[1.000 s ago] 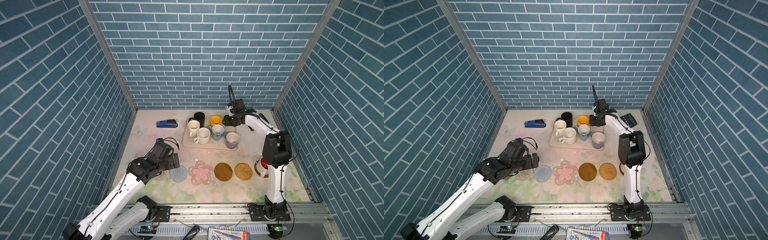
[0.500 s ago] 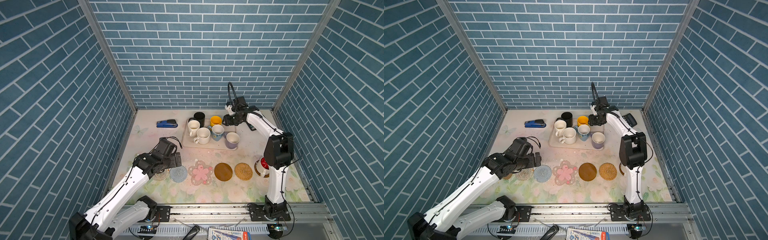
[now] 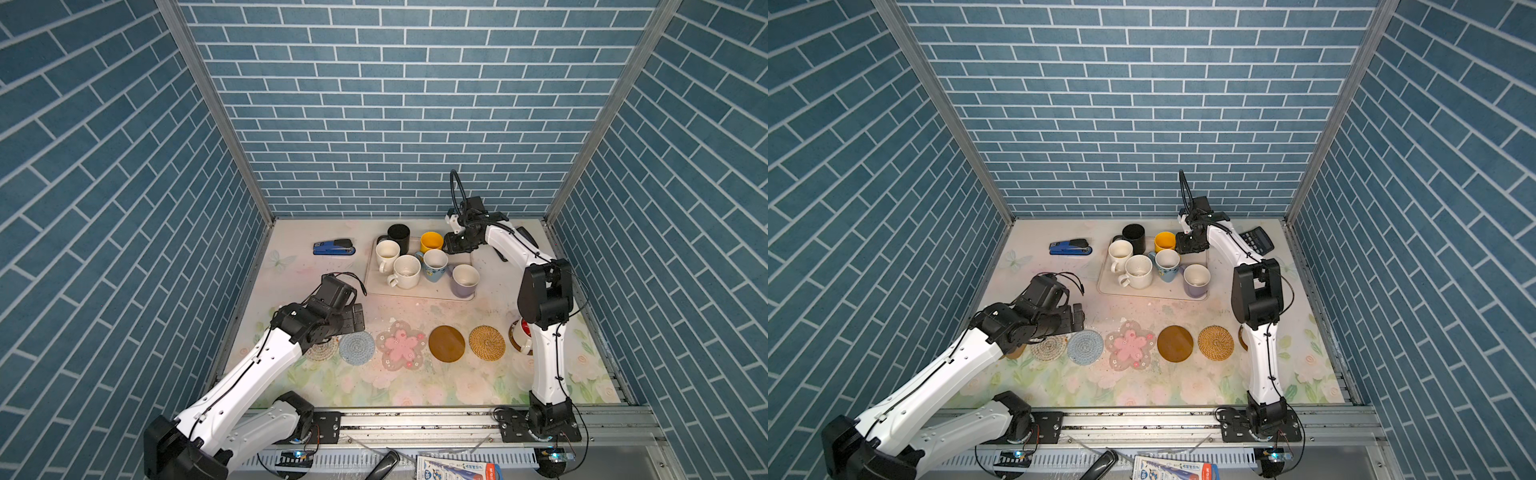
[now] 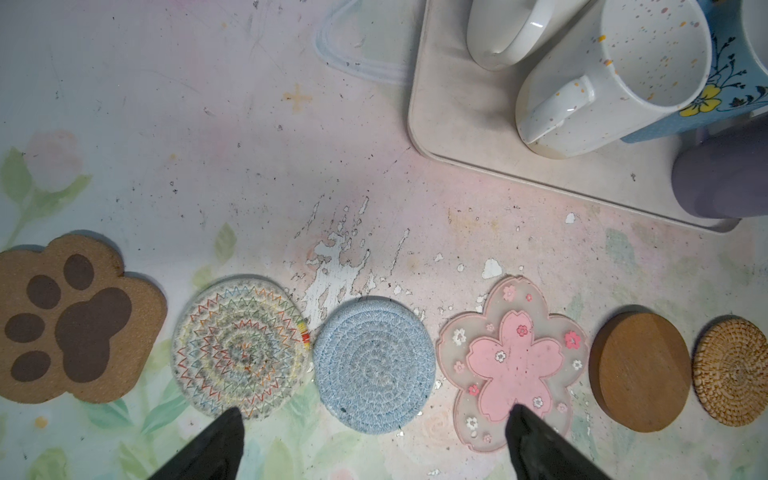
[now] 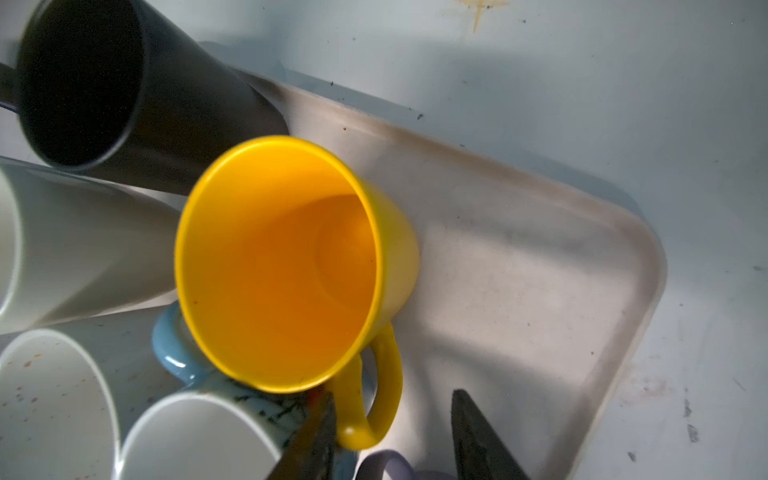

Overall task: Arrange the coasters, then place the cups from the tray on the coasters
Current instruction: 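Lower right gripper around the yellow mug handle on the tray, then close right gripper on the yellow mug handle and lift it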

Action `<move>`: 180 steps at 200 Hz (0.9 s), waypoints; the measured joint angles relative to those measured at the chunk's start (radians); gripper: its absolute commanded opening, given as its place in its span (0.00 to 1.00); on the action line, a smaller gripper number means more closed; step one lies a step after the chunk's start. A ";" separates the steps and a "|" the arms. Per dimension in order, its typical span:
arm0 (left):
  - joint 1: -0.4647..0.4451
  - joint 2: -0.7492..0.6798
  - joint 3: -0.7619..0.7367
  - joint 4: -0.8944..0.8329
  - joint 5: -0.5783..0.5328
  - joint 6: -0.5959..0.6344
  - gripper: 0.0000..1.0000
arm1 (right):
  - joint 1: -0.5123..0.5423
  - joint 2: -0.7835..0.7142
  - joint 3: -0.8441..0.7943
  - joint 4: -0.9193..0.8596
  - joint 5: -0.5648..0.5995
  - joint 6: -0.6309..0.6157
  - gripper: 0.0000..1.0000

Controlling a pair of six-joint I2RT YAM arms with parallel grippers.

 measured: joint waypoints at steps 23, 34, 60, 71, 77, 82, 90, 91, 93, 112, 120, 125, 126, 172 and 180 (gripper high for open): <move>0.000 0.021 0.000 0.005 0.000 0.000 0.99 | 0.000 0.015 0.011 -0.004 -0.013 -0.007 0.47; 0.000 0.032 0.002 0.005 0.000 0.000 0.99 | 0.000 0.018 0.011 -0.004 -0.014 -0.007 0.47; 0.000 0.039 0.004 0.011 0.000 0.000 0.99 | 0.001 0.023 0.011 -0.003 -0.013 -0.009 0.44; 0.000 0.039 0.006 0.012 0.000 0.000 0.99 | 0.002 0.023 0.011 -0.003 -0.014 -0.012 0.42; 0.000 0.039 0.008 0.013 0.000 0.000 0.99 | 0.003 0.024 0.011 -0.002 -0.014 -0.013 0.40; 0.000 0.039 0.009 0.013 0.000 0.000 0.99 | 0.004 0.024 0.011 -0.002 -0.015 -0.014 0.39; 0.000 0.039 0.009 0.016 0.000 0.000 0.99 | 0.005 0.025 0.011 -0.002 -0.017 -0.014 0.37; 0.000 0.039 0.009 0.016 -0.001 0.000 0.99 | 0.005 0.026 0.011 -0.002 -0.018 -0.014 0.36; 0.000 0.039 0.009 0.016 0.000 0.000 0.99 | 0.005 0.026 0.011 -0.002 -0.018 -0.014 0.36; 0.000 0.038 0.009 0.019 0.000 0.000 0.99 | 0.006 0.034 0.013 0.000 -0.023 -0.015 0.33; 0.000 0.038 0.009 0.020 0.000 0.000 0.99 | 0.007 0.038 0.013 -0.002 -0.028 -0.016 0.32; 0.000 0.037 0.009 0.020 0.000 0.000 0.99 | 0.007 0.040 0.013 -0.001 -0.031 -0.018 0.32; 0.000 0.037 0.009 0.020 0.000 0.000 0.99 | 0.007 0.040 0.013 -0.001 -0.032 -0.018 0.32; 0.000 0.032 0.009 0.020 0.000 -0.001 0.99 | 0.011 0.060 0.029 0.003 -0.047 -0.027 0.29; 0.000 0.027 0.009 0.020 -0.001 -0.002 0.99 | 0.012 0.063 0.033 0.006 -0.048 -0.029 0.28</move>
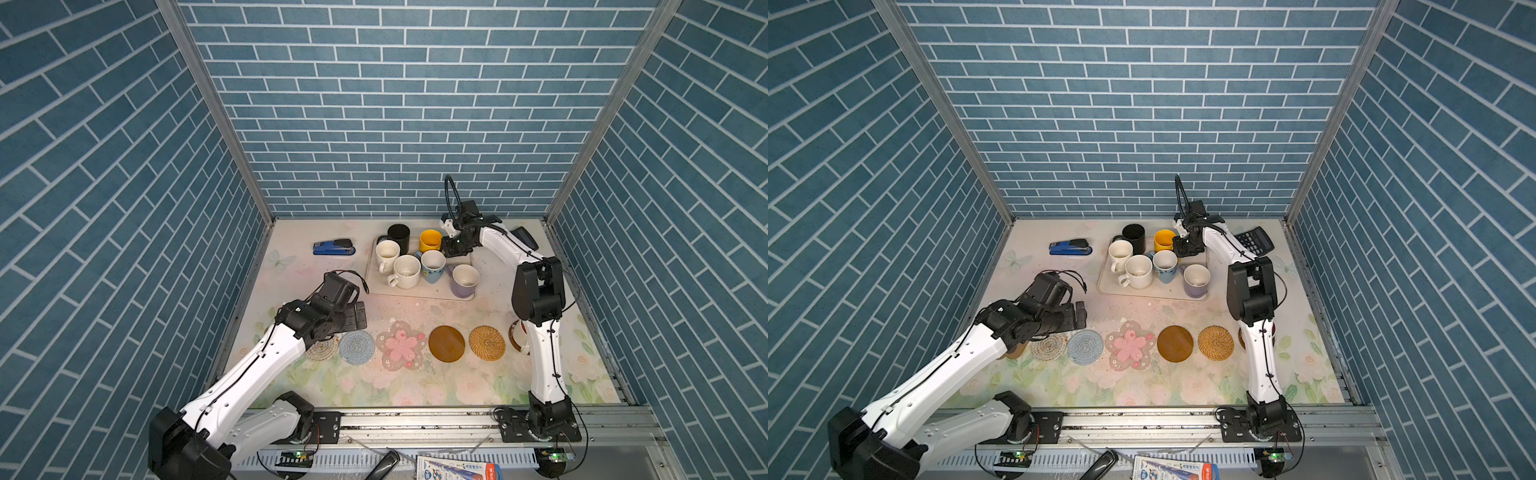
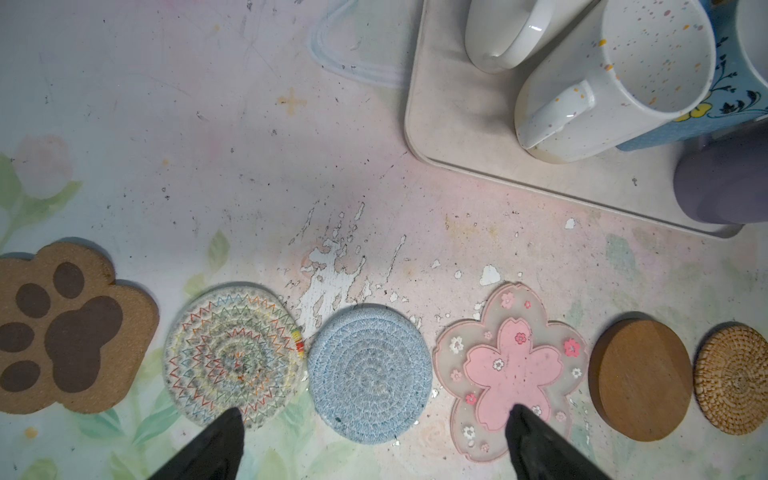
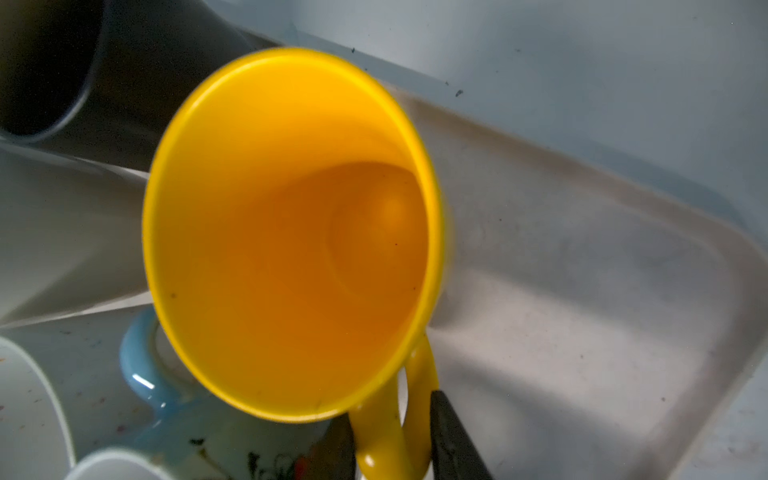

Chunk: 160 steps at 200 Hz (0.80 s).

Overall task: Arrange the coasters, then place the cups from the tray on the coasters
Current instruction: 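Close right gripper on the yellow mug handle and lift it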

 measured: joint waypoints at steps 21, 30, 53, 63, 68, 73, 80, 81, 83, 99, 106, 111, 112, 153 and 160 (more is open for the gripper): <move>0.000 -0.016 0.000 -0.001 -0.002 -0.006 0.99 | 0.002 0.006 0.006 0.007 -0.004 -0.001 0.26; 0.000 -0.023 -0.001 -0.001 -0.003 -0.008 0.99 | 0.003 0.008 0.008 0.012 -0.004 -0.002 0.24; 0.000 -0.034 -0.001 -0.005 -0.003 -0.014 0.99 | 0.009 0.010 0.008 0.019 -0.003 -0.004 0.18; 0.000 -0.036 -0.001 -0.008 -0.004 -0.014 0.99 | 0.012 0.010 0.008 0.021 0.005 -0.006 0.15; 0.000 -0.037 -0.001 -0.010 -0.004 -0.015 0.99 | 0.013 0.010 0.008 0.021 0.007 -0.005 0.13; 0.000 -0.039 -0.001 -0.010 -0.005 -0.015 0.99 | 0.014 0.010 0.008 0.021 0.012 -0.005 0.12; 0.000 -0.040 -0.001 -0.012 -0.006 -0.015 0.99 | 0.015 0.010 0.008 0.021 0.015 -0.007 0.10; 0.000 -0.040 -0.001 -0.013 -0.006 -0.015 0.99 | 0.015 0.010 0.008 0.021 0.016 -0.007 0.10; 0.000 -0.041 -0.001 -0.013 -0.006 -0.015 0.99 | 0.015 0.010 0.008 0.021 0.017 -0.008 0.09; 0.000 -0.045 -0.001 -0.019 -0.008 -0.015 0.99 | 0.018 0.010 0.008 0.021 0.026 -0.008 0.05; 0.000 -0.045 -0.001 -0.021 -0.008 -0.015 0.99 | 0.020 0.010 0.008 0.021 0.030 -0.008 0.04; 0.000 -0.046 -0.001 -0.023 -0.010 -0.015 0.99 | 0.021 0.010 0.008 0.021 0.033 -0.008 0.02; 0.000 -0.046 -0.001 -0.023 -0.010 -0.015 0.99 | 0.022 0.010 0.008 0.022 0.033 -0.008 0.02; 0.000 -0.047 -0.001 -0.025 -0.010 -0.015 0.99 | 0.031 0.006 0.008 0.024 0.072 -0.008 0.00; 0.000 -0.049 -0.001 -0.026 -0.010 -0.015 0.99 | 0.032 0.005 0.008 0.026 0.080 -0.008 0.00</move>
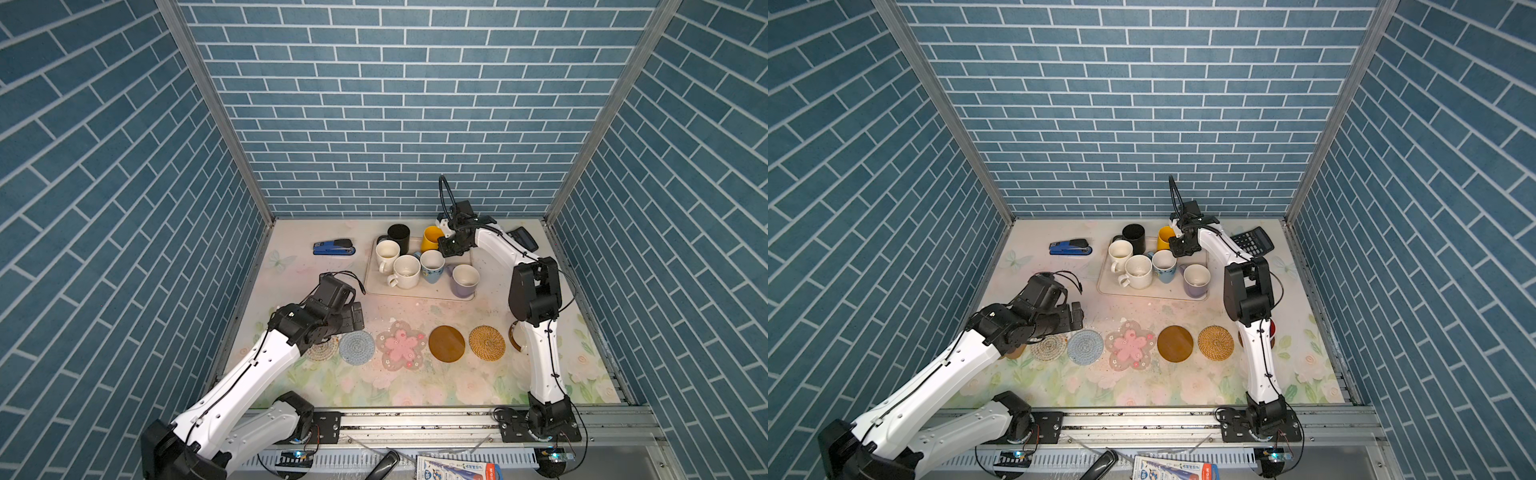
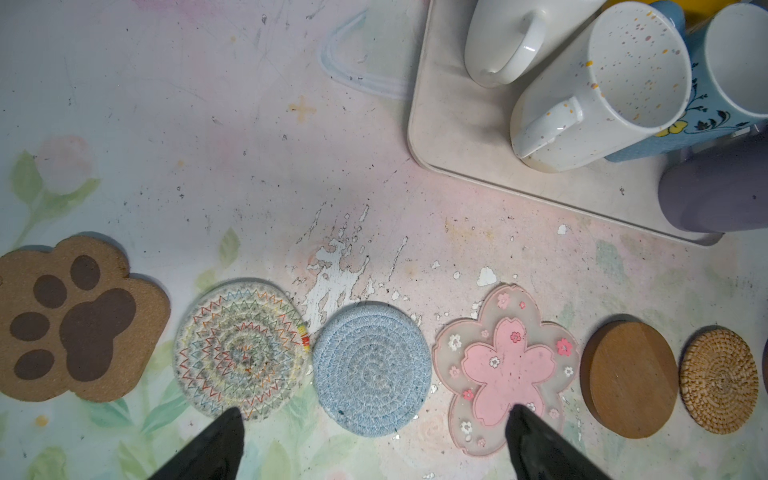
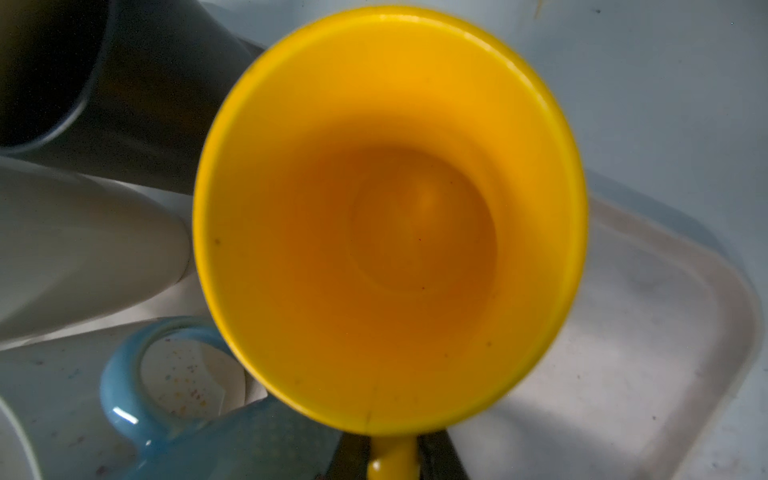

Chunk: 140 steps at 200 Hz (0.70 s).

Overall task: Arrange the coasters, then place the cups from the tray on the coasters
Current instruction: 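Close right gripper on the yellow mug handle and lift it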

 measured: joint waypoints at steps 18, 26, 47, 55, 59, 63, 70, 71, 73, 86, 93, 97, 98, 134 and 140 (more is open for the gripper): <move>0.000 -0.011 0.000 -0.002 0.000 0.000 0.99 | 0.003 -0.006 -0.002 0.002 0.020 0.005 0.00; 0.000 -0.018 0.000 -0.002 0.000 0.000 0.99 | 0.004 -0.009 -0.002 0.002 0.027 0.008 0.00; 0.000 -0.031 0.000 -0.003 0.000 0.001 0.99 | 0.003 -0.017 -0.002 0.001 0.041 0.020 0.00; 0.000 -0.034 0.000 -0.004 0.000 0.001 0.99 | 0.003 -0.021 -0.002 0.002 0.044 0.027 0.00; 0.000 -0.035 0.000 -0.004 0.000 0.001 0.99 | 0.003 -0.024 -0.002 0.002 0.046 0.027 0.00; 0.000 -0.035 0.000 -0.004 0.000 0.001 0.99 | 0.003 -0.027 -0.002 0.001 0.047 0.029 0.00; 0.000 -0.035 0.000 -0.004 0.000 0.001 0.99 | 0.004 -0.033 -0.002 0.000 0.047 0.034 0.00; 0.000 -0.035 0.000 -0.005 0.000 0.001 0.99 | 0.004 -0.035 -0.002 -0.001 0.047 0.034 0.00; 0.000 -0.035 0.000 -0.005 0.000 0.001 0.99 | 0.004 -0.038 -0.003 -0.001 0.047 0.034 0.00; 0.000 -0.035 0.000 -0.005 0.000 0.001 0.99 | 0.005 -0.055 -0.003 -0.003 0.047 0.034 0.00; 0.000 -0.035 0.000 -0.004 0.000 0.001 0.99 | 0.005 -0.064 -0.003 -0.003 0.047 0.035 0.00; 0.000 -0.035 0.000 -0.005 0.000 0.001 0.99 | 0.005 -0.071 -0.003 -0.004 0.047 0.034 0.00; 0.000 -0.035 0.000 -0.004 0.000 0.001 0.99 | 0.005 -0.072 -0.003 -0.004 0.047 0.034 0.00; 0.000 -0.035 0.000 -0.005 0.000 0.002 0.99 | 0.005 -0.118 -0.003 -0.006 0.048 0.034 0.00; 0.000 -0.035 0.000 -0.005 0.000 0.002 0.99 | 0.005 -0.124 -0.003 -0.008 0.050 0.035 0.00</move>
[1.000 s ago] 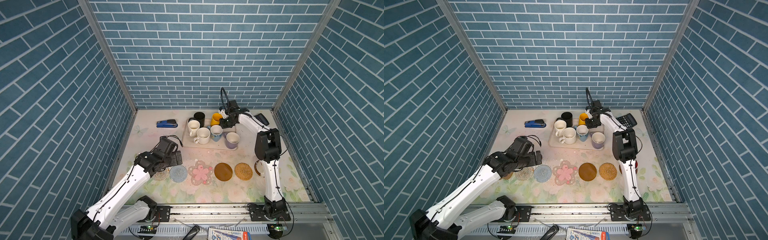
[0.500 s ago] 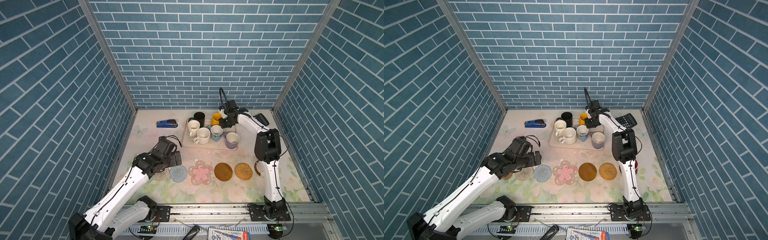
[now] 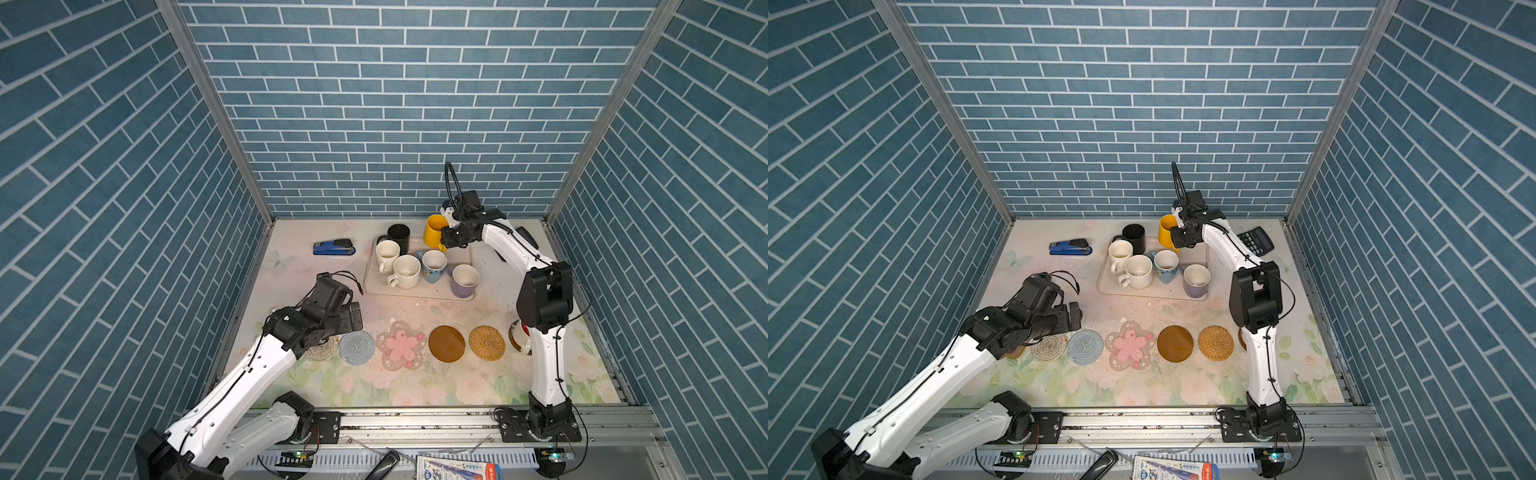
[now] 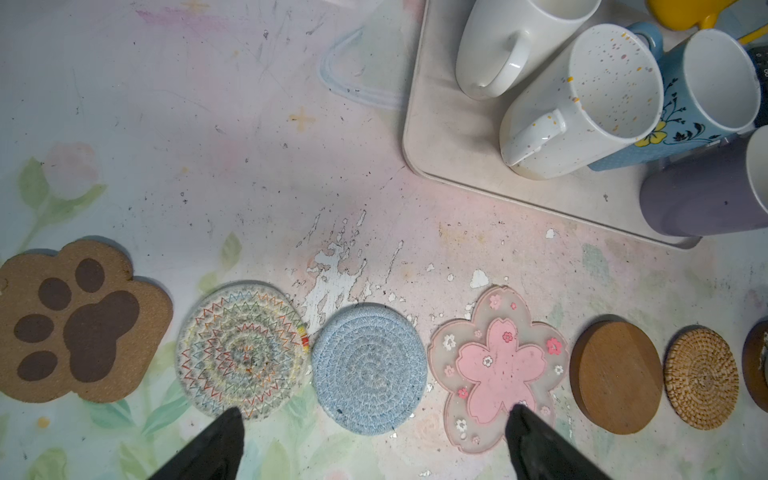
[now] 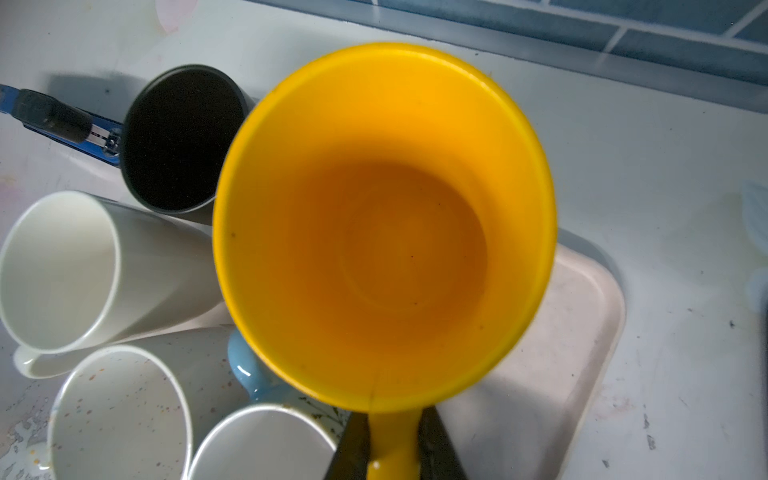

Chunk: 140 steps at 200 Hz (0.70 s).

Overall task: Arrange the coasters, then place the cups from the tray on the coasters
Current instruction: 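Close right gripper on the yellow mug handle and lift it, then carry the yellow mug toward the robot over the rattan coaster while left gripper shifts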

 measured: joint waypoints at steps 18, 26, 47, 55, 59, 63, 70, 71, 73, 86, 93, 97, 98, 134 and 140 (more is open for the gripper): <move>0.000 0.000 0.002 -0.001 0.000 0.003 0.99 | 0.000 -0.020 0.000 -0.008 0.006 0.000 0.00; 0.000 0.000 0.003 -0.001 0.000 0.005 0.99 | 0.001 -0.032 -0.002 -0.013 0.008 0.000 0.00; 0.000 0.001 0.013 -0.003 0.001 0.013 0.99 | 0.002 -0.073 -0.012 -0.025 0.018 0.000 0.00; 0.000 0.002 0.019 -0.002 0.001 0.017 0.99 | 0.003 -0.095 -0.021 -0.031 0.021 0.001 0.00; 0.000 0.005 0.023 0.000 0.002 0.019 0.99 | 0.003 -0.109 -0.027 -0.033 0.023 0.004 0.00; 0.000 0.006 0.025 0.001 0.003 0.020 0.99 | 0.004 -0.120 -0.034 -0.035 0.025 0.008 0.00; 0.000 0.011 0.029 0.003 0.005 0.022 0.99 | 0.005 -0.148 -0.051 -0.039 0.027 0.011 0.00; 0.000 0.011 0.029 0.004 0.006 0.023 0.99 | 0.005 -0.154 -0.055 -0.040 0.028 0.013 0.00; 0.000 0.013 0.030 0.005 0.007 0.023 0.99 | 0.005 -0.160 -0.059 -0.040 0.029 0.015 0.00; 0.000 0.026 0.032 0.015 0.014 0.027 0.99 | 0.007 -0.221 -0.099 -0.051 0.034 0.023 0.00; 0.000 0.035 0.032 0.020 0.019 0.027 0.99 | 0.008 -0.255 -0.123 -0.058 0.035 0.026 0.00; 0.000 0.040 0.032 0.024 0.023 0.028 0.99 | 0.008 -0.275 -0.137 -0.063 0.037 0.028 0.00; 0.000 0.042 0.032 0.026 0.024 0.028 0.99 | 0.009 -0.279 -0.139 -0.064 0.037 0.028 0.00; -0.026 0.092 0.032 0.071 0.037 0.029 0.99 | 0.021 -0.463 -0.285 -0.083 0.054 0.055 0.00; -0.035 0.102 0.033 0.080 0.038 0.029 0.99 | 0.023 -0.489 -0.307 -0.089 0.057 0.060 0.00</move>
